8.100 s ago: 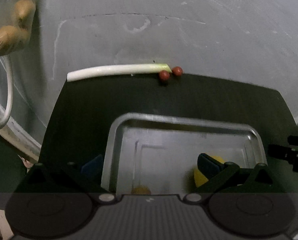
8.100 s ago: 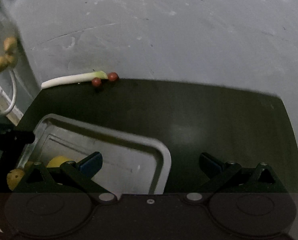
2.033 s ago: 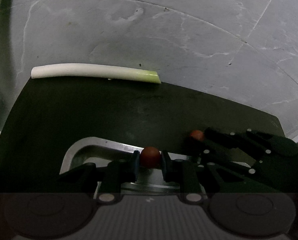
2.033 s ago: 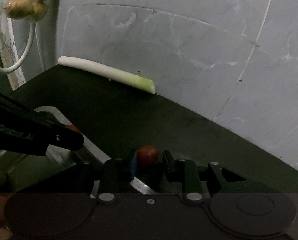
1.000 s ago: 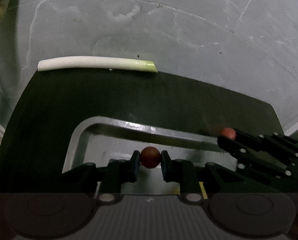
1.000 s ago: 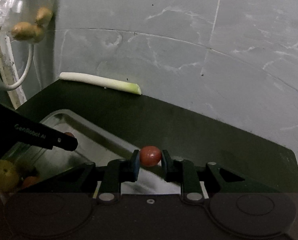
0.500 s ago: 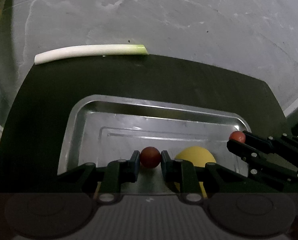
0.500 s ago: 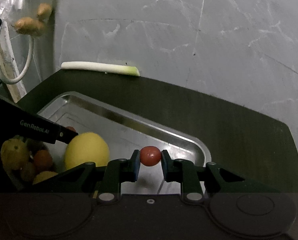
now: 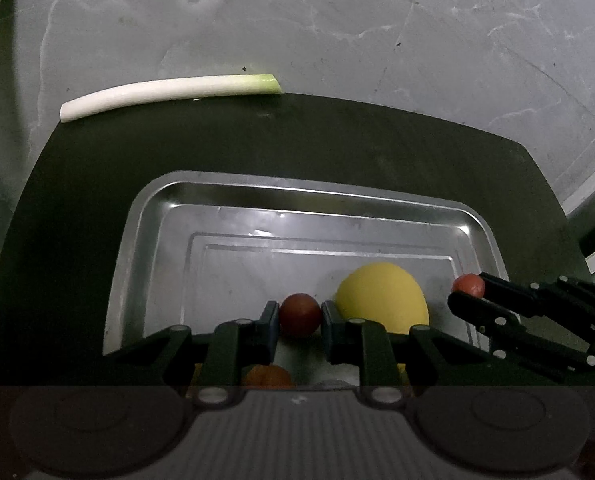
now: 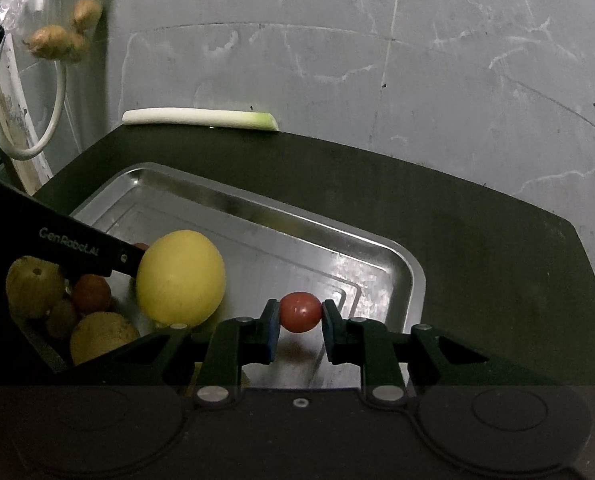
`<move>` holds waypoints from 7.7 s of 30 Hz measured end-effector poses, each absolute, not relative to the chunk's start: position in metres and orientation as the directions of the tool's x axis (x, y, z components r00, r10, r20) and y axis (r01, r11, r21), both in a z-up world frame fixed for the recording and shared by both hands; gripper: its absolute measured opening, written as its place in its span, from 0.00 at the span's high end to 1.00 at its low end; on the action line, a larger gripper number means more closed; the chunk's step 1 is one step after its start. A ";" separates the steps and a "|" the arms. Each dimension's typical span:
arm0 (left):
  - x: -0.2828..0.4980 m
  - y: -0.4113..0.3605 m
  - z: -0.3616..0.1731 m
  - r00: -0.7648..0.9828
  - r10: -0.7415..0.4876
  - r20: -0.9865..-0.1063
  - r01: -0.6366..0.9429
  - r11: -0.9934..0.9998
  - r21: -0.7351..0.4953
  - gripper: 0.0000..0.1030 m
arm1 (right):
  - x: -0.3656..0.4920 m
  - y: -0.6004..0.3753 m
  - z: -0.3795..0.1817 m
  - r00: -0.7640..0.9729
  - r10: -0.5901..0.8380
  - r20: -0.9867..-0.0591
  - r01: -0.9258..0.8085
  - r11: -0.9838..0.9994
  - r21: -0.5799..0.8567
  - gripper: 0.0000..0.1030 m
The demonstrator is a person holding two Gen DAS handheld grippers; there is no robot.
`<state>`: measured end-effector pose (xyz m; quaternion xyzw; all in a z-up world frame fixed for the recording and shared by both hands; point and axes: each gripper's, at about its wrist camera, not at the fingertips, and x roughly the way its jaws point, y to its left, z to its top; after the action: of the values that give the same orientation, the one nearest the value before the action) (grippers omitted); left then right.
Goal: Organize fruits
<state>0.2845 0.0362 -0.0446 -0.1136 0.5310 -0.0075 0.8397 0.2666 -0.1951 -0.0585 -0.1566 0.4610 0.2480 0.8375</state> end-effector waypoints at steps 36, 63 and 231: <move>0.280 0.035 -0.049 0.416 -0.117 -0.902 -0.155 0.968 -0.197 0.67 | 0.265 -0.201 -0.059 0.438 0.269 -0.858 -0.536 0.844 -0.009 0.68; 0.235 0.054 0.007 0.582 -0.033 -0.812 -0.187 0.967 -0.174 0.01 | 0.209 -0.223 0.014 0.627 0.225 -0.746 -0.331 0.944 0.007 0.01; 0.002 0.054 0.035 0.695 0.030 -0.718 -0.176 0.976 -0.130 0.01 | 0.045 -0.237 0.050 0.552 0.307 -0.775 -0.372 0.923 0.101 0.01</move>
<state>0.0024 0.0542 0.0351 -0.0949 0.3862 0.0562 0.9158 0.0453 -0.2371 0.0504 -0.0374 0.4322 0.1928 0.8801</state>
